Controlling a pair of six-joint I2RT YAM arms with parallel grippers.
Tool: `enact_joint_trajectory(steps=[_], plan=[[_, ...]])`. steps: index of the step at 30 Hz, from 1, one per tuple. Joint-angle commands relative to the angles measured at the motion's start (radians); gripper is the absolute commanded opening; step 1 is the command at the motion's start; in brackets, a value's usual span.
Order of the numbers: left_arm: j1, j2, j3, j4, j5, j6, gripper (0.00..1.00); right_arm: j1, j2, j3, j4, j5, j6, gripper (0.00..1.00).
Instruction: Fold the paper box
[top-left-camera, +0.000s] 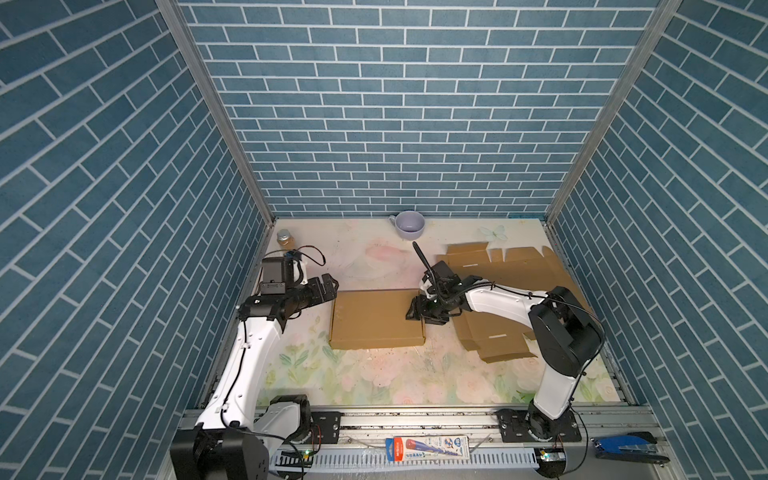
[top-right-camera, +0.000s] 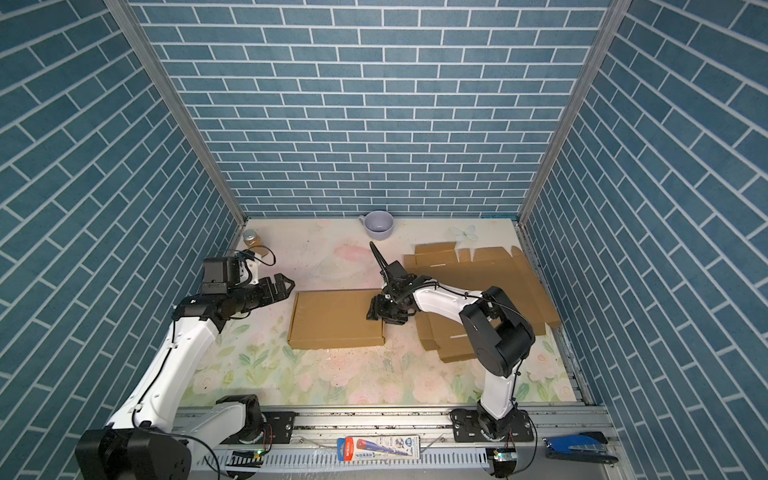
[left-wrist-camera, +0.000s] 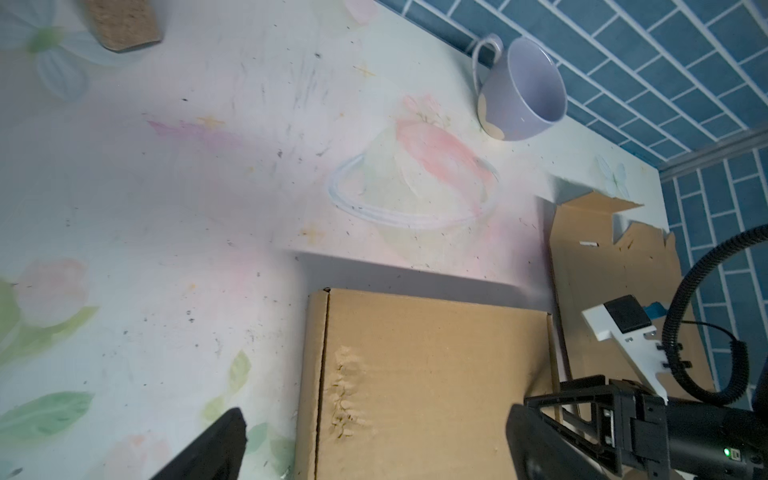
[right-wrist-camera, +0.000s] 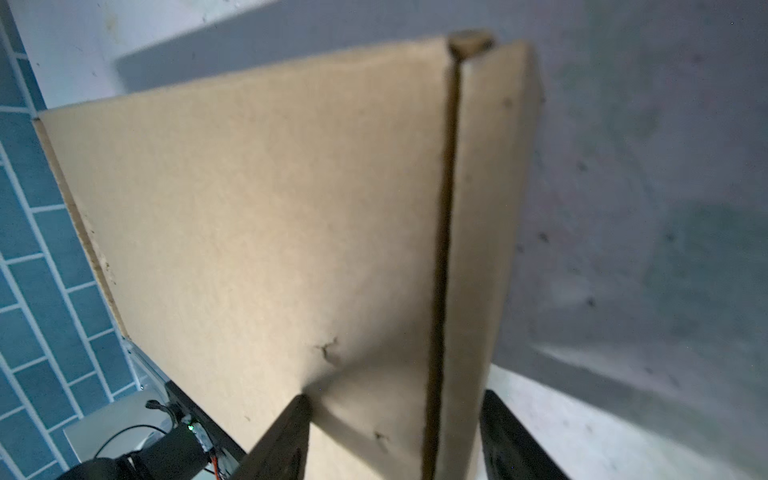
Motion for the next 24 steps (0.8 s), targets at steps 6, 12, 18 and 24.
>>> enact_joint_trajectory(steps=[6,12,18,24], plan=[[0.072,-0.035,0.089,-0.037,-0.046,0.034,0.99,0.124,0.213,0.266,0.084,0.039,0.204,0.54],[0.148,-0.017,0.118,-0.018,0.093,0.010,1.00,0.209,0.439,0.609,0.022,0.036,0.244,0.52],[0.147,-0.027,0.135,-0.019,0.095,0.025,0.92,0.257,0.621,0.898,-0.027,-0.049,0.261,0.51],[0.120,-0.023,0.126,-0.003,0.078,0.036,0.87,0.198,0.456,0.777,-0.096,-0.051,0.098,0.61]])
